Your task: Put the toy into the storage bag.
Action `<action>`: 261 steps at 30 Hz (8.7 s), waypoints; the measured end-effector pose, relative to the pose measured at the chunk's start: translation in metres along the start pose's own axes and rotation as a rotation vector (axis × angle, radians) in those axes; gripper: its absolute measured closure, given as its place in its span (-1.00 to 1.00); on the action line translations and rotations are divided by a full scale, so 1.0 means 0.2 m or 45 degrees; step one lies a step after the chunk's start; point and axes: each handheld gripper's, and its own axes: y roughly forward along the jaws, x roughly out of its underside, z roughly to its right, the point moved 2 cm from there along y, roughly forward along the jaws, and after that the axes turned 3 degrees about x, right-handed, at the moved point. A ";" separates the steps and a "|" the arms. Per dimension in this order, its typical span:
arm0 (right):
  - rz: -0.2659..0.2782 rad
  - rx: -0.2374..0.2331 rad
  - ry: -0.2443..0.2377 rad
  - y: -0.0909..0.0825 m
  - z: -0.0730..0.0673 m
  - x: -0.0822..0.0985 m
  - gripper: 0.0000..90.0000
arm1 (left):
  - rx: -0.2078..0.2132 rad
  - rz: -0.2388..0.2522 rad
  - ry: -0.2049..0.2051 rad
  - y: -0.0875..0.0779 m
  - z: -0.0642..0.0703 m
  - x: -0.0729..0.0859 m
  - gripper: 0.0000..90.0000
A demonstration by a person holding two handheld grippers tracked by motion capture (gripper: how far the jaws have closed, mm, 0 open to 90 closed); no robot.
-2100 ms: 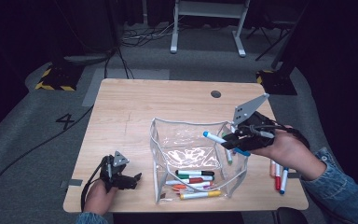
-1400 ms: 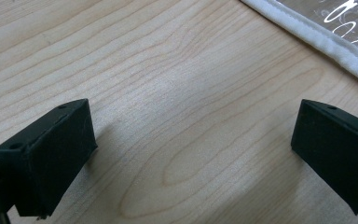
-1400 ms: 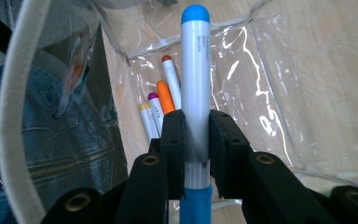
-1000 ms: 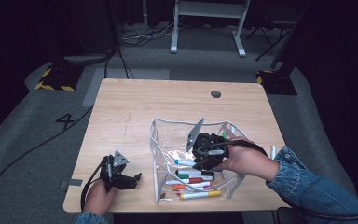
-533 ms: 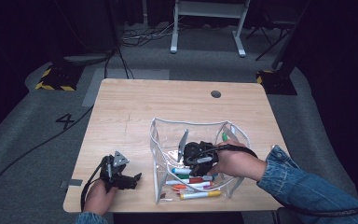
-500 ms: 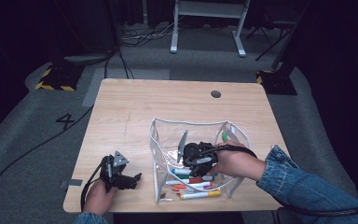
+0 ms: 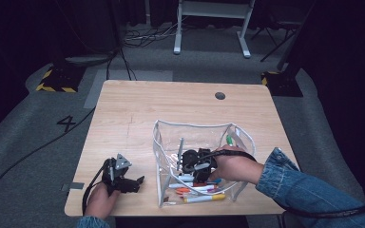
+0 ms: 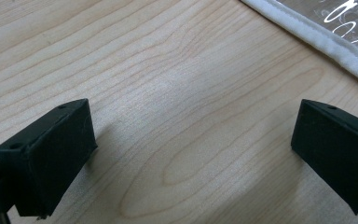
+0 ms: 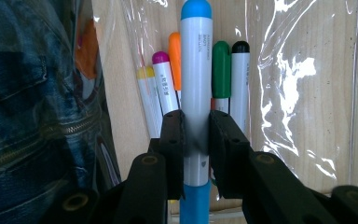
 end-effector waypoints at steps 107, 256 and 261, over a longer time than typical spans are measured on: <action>0.436 0.184 1.098 0.17 0.84 1.12 0.70 | -0.014 0.003 0.001 0.00 0.00 0.01 -1.00; 0.563 0.240 0.878 -0.10 0.72 0.93 0.08 | -0.011 0.002 -0.002 0.00 0.00 0.01 -1.00; 0.493 0.183 0.909 0.11 0.73 0.93 0.06 | -0.012 0.002 -0.001 0.00 0.00 0.01 -1.00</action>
